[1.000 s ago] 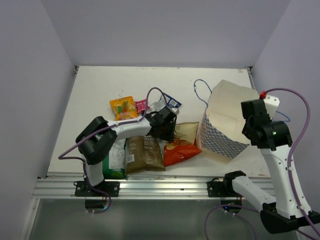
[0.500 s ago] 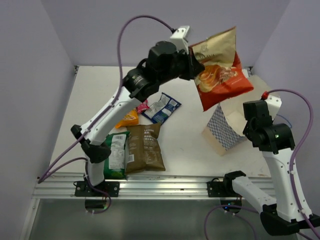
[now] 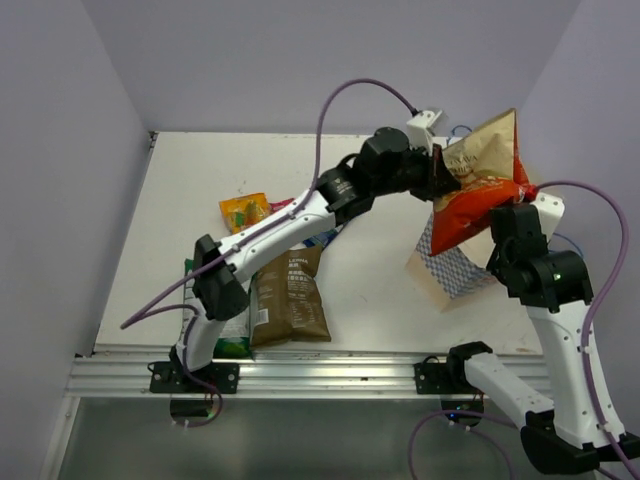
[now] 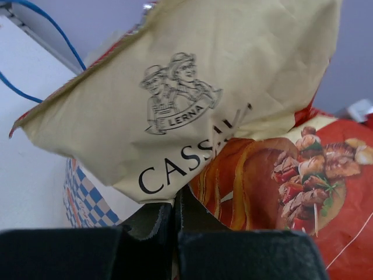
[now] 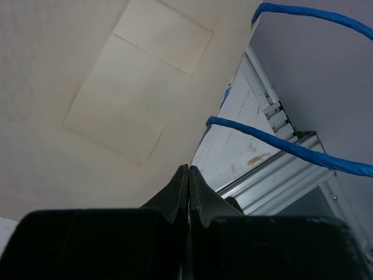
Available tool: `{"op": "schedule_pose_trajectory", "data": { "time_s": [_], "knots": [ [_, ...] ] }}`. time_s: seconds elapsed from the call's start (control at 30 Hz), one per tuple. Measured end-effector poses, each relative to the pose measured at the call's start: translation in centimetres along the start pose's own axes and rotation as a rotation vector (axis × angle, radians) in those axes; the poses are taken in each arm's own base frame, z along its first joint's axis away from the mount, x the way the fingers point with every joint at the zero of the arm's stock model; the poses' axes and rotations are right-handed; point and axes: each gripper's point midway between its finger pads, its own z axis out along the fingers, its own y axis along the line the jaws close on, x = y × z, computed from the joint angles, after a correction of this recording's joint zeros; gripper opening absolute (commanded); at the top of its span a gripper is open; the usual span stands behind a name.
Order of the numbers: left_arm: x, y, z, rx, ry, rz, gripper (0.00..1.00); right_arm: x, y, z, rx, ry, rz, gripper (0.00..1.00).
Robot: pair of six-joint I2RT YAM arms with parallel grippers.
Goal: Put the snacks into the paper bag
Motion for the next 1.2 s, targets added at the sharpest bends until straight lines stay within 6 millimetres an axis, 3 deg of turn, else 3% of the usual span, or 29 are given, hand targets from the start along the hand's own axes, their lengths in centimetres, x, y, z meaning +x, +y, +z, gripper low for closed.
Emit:
{"op": "schedule_pose_trajectory", "data": {
  "time_s": [0.1, 0.2, 0.27, 0.5, 0.63, 0.77, 0.97, 1.13, 1.17, 1.2],
  "knots": [
    [4.5, 1.8, 3.2, -0.024, 0.076, -0.012, 0.0, 0.1, -0.2, -0.2, -0.004, -0.003, 0.002, 0.0],
    [6.2, 2.2, 4.4, -0.029, 0.099, -0.014, 0.0, 0.3, -0.3, -0.3, -0.003, 0.001, -0.001, 0.0],
    [5.0, 1.6, 4.4, -0.023, 0.065, -0.007, 0.0, 0.3, -0.4, -0.4, -0.004, -0.002, 0.003, 0.0],
    [-2.8, -1.7, 4.0, 0.055, -0.185, 0.024, 0.0, 0.3, -0.4, -0.7, -0.022, -0.012, 0.015, 0.0],
    [-4.6, -2.4, 4.7, 0.091, -0.275, 0.007, 0.0, 0.4, -0.2, -0.7, -0.035, -0.005, 0.013, 0.0],
    [-3.1, -1.4, 6.6, 0.107, -0.287, -0.023, 0.0, 0.5, 0.0, -0.7, -0.045, 0.001, 0.014, 0.0],
    [1.6, 0.9, 9.8, 0.115, -0.228, -0.084, 0.0, 0.7, 0.2, -0.7, -0.06, 0.013, -0.006, 0.0],
    [4.7, 2.1, 10.7, 0.083, -0.164, -0.072, 0.0, 1.1, 0.4, -0.7, -0.072, 0.028, -0.026, 0.0],
    [5.0, 2.1, 10.7, 0.08, -0.157, -0.062, 0.05, 1.1, 0.4, -0.7, -0.072, 0.028, -0.028, 0.0],
    [5.3, 2.2, 10.7, 0.074, -0.151, -0.046, 0.21, 1.1, 0.3, -0.7, -0.072, 0.028, -0.029, 0.0]
  ]
}}
